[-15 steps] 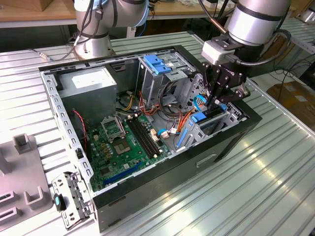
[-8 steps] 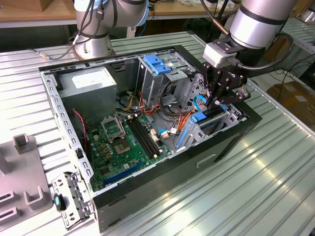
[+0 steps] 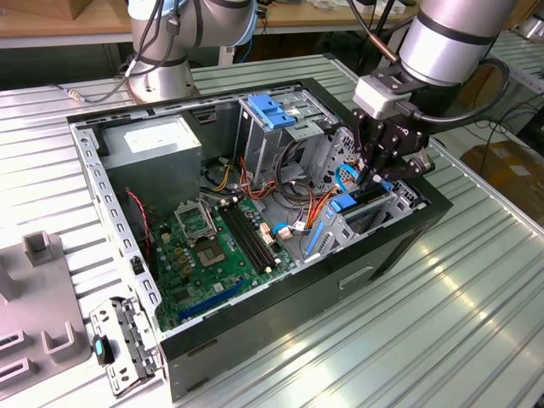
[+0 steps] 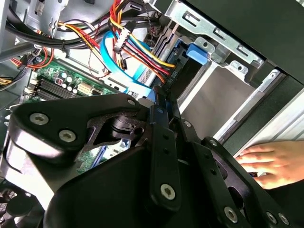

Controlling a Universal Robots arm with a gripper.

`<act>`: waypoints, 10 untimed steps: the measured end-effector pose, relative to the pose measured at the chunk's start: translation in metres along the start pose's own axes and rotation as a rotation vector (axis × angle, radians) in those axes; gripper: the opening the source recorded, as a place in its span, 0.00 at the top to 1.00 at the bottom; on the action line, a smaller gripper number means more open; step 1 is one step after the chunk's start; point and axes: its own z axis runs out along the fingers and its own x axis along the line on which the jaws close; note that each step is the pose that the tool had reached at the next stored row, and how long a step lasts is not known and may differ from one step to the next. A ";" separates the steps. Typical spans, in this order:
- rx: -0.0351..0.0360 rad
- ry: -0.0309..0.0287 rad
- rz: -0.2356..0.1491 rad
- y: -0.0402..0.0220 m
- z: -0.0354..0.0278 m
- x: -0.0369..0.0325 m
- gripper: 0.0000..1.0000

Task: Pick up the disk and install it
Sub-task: 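Insert the second disk wire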

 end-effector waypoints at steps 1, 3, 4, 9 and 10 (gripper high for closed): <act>0.0000 -0.0005 0.000 -0.0001 0.0006 0.0005 0.84; 0.0000 -0.0020 0.000 -0.0001 0.0015 0.0009 0.84; 0.0000 -0.0027 0.000 -0.0001 0.0019 0.0009 0.84; 0.0001 -0.0133 0.000 -0.0001 0.0036 0.0010 0.84; 0.0001 -0.0140 0.000 -0.0001 0.0034 0.0010 0.84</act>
